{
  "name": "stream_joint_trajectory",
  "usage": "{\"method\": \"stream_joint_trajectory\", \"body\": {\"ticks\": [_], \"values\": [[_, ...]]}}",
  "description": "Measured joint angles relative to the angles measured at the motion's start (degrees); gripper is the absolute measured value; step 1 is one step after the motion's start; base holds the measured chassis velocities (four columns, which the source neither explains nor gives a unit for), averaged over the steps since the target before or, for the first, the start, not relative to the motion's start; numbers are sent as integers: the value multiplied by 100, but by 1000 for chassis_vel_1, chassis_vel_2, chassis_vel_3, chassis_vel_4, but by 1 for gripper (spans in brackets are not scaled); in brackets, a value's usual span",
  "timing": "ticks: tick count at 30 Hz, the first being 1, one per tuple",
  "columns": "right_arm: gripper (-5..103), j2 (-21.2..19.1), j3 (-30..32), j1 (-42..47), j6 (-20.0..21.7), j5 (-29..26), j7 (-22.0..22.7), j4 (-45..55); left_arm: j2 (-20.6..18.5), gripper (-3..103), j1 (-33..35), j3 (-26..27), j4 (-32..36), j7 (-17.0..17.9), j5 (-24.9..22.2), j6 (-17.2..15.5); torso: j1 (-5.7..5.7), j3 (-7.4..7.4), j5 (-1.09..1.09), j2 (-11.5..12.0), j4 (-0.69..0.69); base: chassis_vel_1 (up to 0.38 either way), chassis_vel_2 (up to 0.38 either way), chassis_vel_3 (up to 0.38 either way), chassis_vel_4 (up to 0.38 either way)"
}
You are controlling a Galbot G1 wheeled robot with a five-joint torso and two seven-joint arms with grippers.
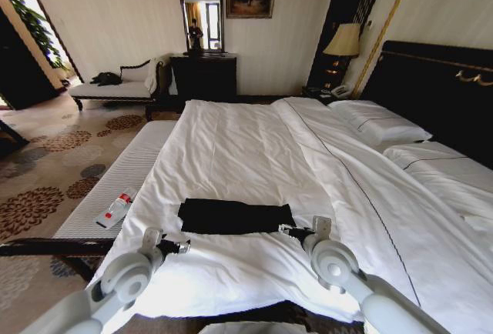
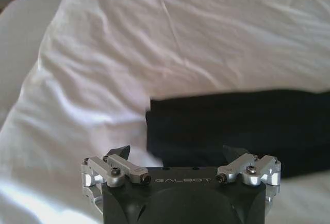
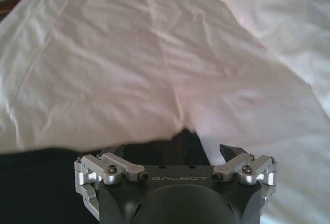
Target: Fold the clothes on the bed.
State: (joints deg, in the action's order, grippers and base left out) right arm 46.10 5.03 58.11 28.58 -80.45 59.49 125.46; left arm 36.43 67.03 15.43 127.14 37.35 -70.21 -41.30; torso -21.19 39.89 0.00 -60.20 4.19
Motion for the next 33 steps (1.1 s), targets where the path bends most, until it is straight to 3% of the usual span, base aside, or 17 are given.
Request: {"method": "stream_joint_trajectory", "body": {"ticks": [6, 8, 12, 17, 22, 33], "values": [[100, 258, -310, -1116, 130, -681, -22, -876, 220, 100, -1430, -512, -965, -289, -491, -82, -2, 2, 0, 2, 0, 0, 0, 0, 0], [100, 453, -573, -1611, 314, -1033, 133, -1303, 319, 100, -2249, -1074, -1565, -362, -626, -89, -2, 2, 0, 2, 0, 0, 0, 0, 0], [100, 643, -785, -1972, 560, -1398, 414, -1650, 337, 100, -2923, -1662, -2039, -413, -700, -90, -3, 2, 0, 2, 0, 0, 0, 0, 0], [100, 729, -863, -2082, 750, -1598, 609, -1894, 268, 100, -3324, -2221, -2329, -495, -1082, -90, -3, 2, 1, 2, 0, 0, 0, 0, 0], [100, 734, -867, -1975, 773, -1410, 569, -2019, 379, 100, -3455, -2616, -2654, -495, -1334, -90, 0, 0, 0, 2, 0, 0, 0, 0, 0], [100, 791, -903, -1858, 684, -988, 349, -2104, 579, 100, -3407, -2916, -2982, -482, -1365, -90, 0, 0, 0, 2, -1, 0, 0, 0, 0]]}}
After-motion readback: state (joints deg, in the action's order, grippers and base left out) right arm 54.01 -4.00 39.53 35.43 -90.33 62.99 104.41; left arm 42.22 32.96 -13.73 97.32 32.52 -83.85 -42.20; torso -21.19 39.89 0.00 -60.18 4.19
